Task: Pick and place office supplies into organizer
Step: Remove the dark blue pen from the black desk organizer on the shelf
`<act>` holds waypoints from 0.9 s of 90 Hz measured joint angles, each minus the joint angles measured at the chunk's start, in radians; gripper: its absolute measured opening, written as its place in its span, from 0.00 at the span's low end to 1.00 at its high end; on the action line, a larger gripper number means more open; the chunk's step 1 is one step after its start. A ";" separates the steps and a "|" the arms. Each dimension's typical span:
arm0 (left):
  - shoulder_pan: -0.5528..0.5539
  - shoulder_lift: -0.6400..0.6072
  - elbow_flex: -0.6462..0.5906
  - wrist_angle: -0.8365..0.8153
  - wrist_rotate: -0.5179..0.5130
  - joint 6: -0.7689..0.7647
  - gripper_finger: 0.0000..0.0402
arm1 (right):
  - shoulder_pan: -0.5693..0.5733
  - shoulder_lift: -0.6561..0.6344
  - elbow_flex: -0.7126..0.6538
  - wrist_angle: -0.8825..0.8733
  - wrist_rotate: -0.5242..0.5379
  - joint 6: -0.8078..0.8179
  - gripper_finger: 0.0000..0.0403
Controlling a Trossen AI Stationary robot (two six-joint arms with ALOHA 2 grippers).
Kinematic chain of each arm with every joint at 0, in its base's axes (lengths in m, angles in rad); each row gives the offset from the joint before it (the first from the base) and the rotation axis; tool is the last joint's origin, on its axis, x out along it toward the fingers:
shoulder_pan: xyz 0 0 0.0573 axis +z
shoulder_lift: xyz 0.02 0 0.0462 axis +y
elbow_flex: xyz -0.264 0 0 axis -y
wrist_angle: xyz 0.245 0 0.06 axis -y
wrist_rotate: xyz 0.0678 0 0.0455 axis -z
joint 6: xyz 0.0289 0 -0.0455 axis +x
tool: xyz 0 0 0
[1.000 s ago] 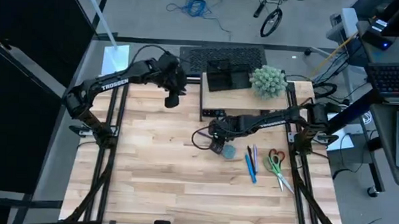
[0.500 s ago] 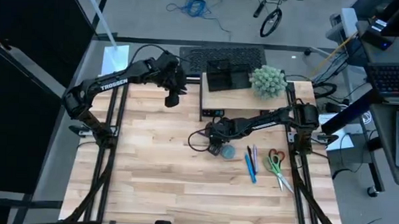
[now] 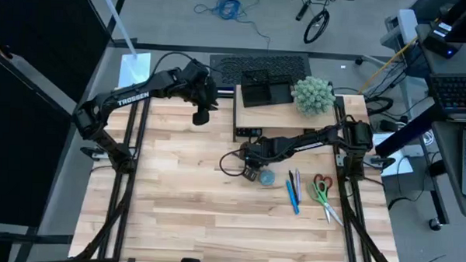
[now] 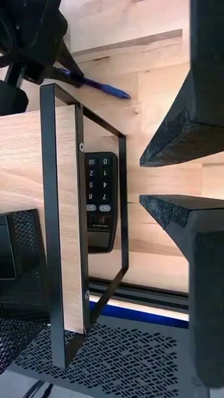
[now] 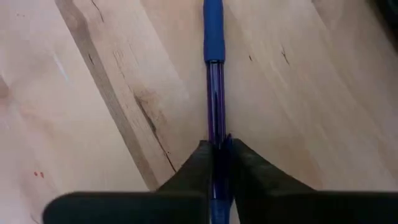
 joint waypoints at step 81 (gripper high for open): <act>-0.002 0.000 -0.001 0.017 -0.039 -0.007 0.18 | -0.011 -0.065 0.079 -0.023 -0.009 0.014 0.19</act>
